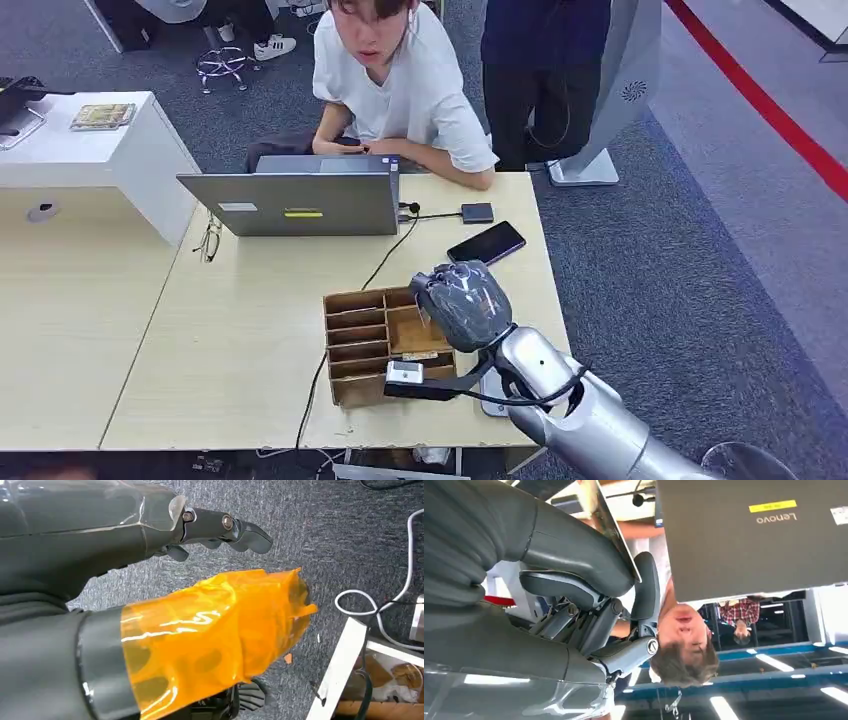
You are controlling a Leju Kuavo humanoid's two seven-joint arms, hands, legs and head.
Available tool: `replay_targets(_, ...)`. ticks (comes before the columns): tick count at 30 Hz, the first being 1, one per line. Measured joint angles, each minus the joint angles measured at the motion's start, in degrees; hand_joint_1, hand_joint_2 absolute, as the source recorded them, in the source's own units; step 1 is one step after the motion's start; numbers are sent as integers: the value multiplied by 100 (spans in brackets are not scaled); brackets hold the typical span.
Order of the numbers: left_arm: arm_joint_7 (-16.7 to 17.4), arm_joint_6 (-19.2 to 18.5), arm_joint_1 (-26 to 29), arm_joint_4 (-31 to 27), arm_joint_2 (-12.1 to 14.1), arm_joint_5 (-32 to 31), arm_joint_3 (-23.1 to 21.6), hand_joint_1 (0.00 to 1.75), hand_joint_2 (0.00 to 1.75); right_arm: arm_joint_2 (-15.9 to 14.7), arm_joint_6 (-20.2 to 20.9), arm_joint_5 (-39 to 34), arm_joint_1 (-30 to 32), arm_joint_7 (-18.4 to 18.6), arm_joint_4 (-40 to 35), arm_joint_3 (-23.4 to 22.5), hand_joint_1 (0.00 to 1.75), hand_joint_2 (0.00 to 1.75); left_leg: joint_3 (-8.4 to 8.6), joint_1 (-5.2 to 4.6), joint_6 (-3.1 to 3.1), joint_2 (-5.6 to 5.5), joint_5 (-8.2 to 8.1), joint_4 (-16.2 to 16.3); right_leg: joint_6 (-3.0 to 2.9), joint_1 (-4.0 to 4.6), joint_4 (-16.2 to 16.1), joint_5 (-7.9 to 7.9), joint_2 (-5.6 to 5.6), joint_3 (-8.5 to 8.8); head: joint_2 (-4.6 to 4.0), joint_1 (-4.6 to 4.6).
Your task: Pass the card to the sensor for recognition and then transmit it.
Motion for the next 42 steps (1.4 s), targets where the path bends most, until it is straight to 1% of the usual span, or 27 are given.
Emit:
replay_targets(7,2,0,0,0,0,-35,59,0,0,7,0,-183,-72,-101,-155,-28,175,175,0,0,0,0,0,0,0,0,1,0,0,1,0,0)
replay_targets(16,44,-7,-3,0,0,-118,59,0,0,153,31,-308,-319,-153,-175,-28,175,175,-2,0,1,-2,5,0,0,0,2,1,-1,2,0,0)
replay_targets(21,87,-13,-16,0,-4,-219,59,0,0,343,68,-393,-638,-149,-96,-28,175,175,0,0,1,0,9,0,-6,1,2,5,-1,0,0,0)
replay_targets(28,122,-48,-15,0,-4,-271,57,0,0,520,118,-396,-842,-125,13,-31,175,175,-1,0,0,-1,11,0,-6,0,3,6,-1,0,0,0)
replay_targets(35,251,-181,-37,0,0,-422,57,0,0,800,310,-400,-1217,7,245,-22,175,175,-1,1,1,-1,14,0,-6,1,3,6,-1,0,0,0)
replay_targets(42,264,-205,-78,0,0,-479,55,0,0,981,345,-411,-1411,74,492,-22,175,175,-1,1,0,-2,15,0,-6,1,4,6,-1,0,0,0)
